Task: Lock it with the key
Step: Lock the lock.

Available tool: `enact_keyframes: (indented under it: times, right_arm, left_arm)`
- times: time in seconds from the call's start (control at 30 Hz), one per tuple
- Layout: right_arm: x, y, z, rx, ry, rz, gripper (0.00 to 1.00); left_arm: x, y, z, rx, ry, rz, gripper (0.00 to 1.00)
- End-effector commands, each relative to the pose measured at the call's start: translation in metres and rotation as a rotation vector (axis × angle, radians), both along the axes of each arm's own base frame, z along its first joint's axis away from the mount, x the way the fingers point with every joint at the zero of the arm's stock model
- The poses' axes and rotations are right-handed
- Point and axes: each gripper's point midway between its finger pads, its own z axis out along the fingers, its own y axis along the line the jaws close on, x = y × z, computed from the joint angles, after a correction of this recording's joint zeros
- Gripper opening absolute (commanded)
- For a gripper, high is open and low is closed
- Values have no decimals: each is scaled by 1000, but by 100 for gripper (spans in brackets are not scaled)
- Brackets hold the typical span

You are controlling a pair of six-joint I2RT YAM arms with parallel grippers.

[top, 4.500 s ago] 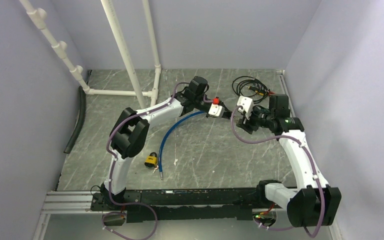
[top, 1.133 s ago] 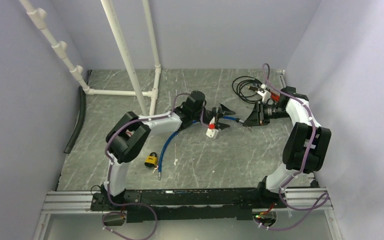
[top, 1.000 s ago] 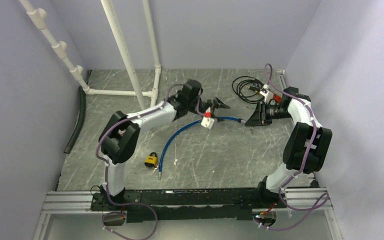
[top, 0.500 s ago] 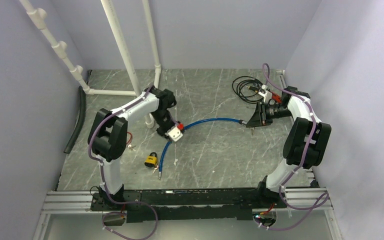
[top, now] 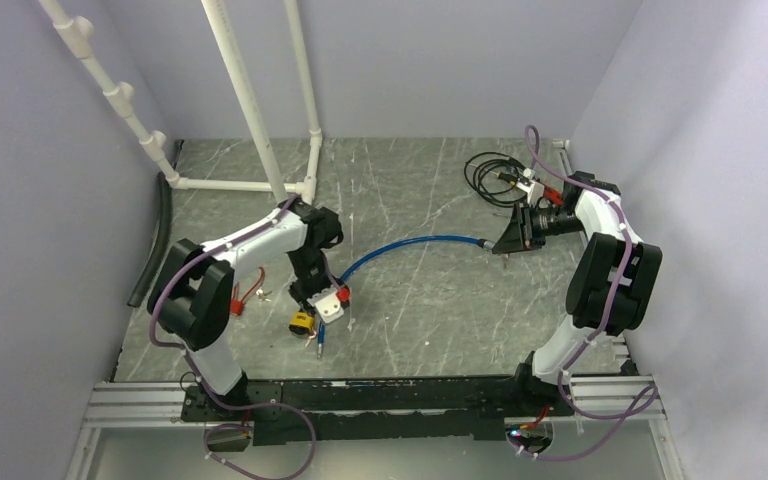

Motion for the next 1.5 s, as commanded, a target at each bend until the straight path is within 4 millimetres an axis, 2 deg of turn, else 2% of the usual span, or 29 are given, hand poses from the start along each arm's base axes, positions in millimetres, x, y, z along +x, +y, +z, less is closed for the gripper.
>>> enact_keyframes:
  times: [0.0,0.13,0.3,0.5,0.67,0.77,0.83,0.93,1.03,1.13,1.23,1.37,1.47]
  right_arm:
    - [8,-3,9,-9,-39,6,0]
    - [8,-3,9,-5,-37,6,0]
    - [9,-3,11,-3,-43,8,0]
    - [6,-2,10,-3,-41,13,0]
    - [5,-2,8,4,-36,9,0]
    - [6,-1,7,11,-32,6,0]
    - [6,0,6,18,-30,7,0]
    - [3,3,5,34,-20,-2,0]
    - [1,6,1,54,-9,-16,0]
    - [1,9,-1,72,-1,-39,0]
    - [3,12,0,94,0,-78,0]
    - [10,14,0,115,-21,-132,0]
    - [12,15,-6,131,-6,-156,0]
  left_arm:
    - [-7,-30,-3,-140,-12,-177,53]
    - [-5,-39,-17,-139,-50,-221,52]
    - [-2,-33,-36,-128,-100,-297,51]
    - [0,-25,-43,-96,-119,-347,52]
    - [-3,-12,-64,-60,-134,-408,52]
    - [4,-17,-76,-80,-177,-415,49]
    - [12,-32,-77,-118,-190,-357,40]
    - [24,-62,-66,-189,-148,-212,22]
    - [44,-106,-38,-302,-105,-56,1]
    - [63,-148,-8,-396,-42,128,0]
    - [82,-185,22,-409,89,368,0]
    - [102,-222,50,-382,271,630,0]
    - [114,-243,60,-375,358,788,0]
